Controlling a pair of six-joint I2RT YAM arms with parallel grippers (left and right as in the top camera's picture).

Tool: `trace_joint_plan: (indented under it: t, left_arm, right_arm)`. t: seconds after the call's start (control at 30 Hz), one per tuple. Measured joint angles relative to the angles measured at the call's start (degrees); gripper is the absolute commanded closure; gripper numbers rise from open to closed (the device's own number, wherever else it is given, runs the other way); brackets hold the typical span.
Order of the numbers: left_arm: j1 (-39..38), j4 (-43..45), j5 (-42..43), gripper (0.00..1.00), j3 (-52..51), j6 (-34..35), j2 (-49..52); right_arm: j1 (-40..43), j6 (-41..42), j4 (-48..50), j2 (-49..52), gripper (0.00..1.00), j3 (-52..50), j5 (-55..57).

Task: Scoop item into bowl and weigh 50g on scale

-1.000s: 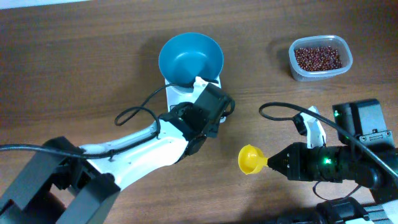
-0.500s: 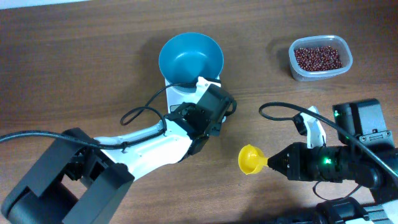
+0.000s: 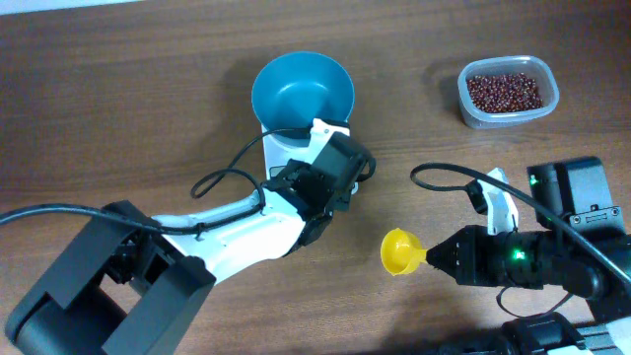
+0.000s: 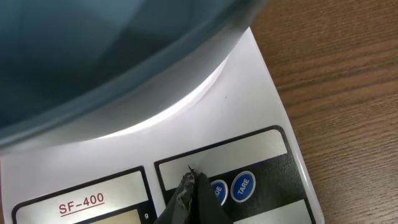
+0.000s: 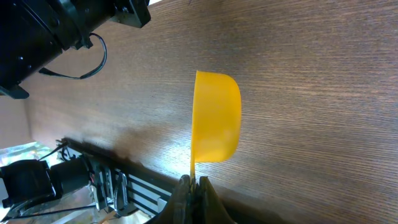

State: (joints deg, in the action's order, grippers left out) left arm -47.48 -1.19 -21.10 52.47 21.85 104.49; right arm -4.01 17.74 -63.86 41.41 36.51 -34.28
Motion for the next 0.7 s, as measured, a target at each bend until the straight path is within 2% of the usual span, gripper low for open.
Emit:
trace_joint_plan:
  t: [0.33, 0.43, 0.53, 0.7]
  left_arm:
    - [0.0, -1.8, -1.0, 1.0, 1.5, 0.2, 1.4]
    - [0.0, -12.4, 0.1, 1.0, 0.9, 0.4, -3.0]
    - [0.0, -22.4, 0.5, 1.0, 0.3, 0.4, -16.2]
    - [0.0, -35.0, 4.3, 0.99, 0.2, 0.4, -30.5]
  right_arm:
    - [0.0, 0.0, 0.0, 0.0, 0.96, 0.0, 0.0]
    - [0.0, 0.0, 0.1, 0.0, 0.96, 0.0, 0.0]
    - [0.0, 0.0, 0.1, 0.0, 0.96, 0.0, 0.0]
    - [0.0, 0.0, 0.2, 0.0, 0.96, 0.0, 0.2]
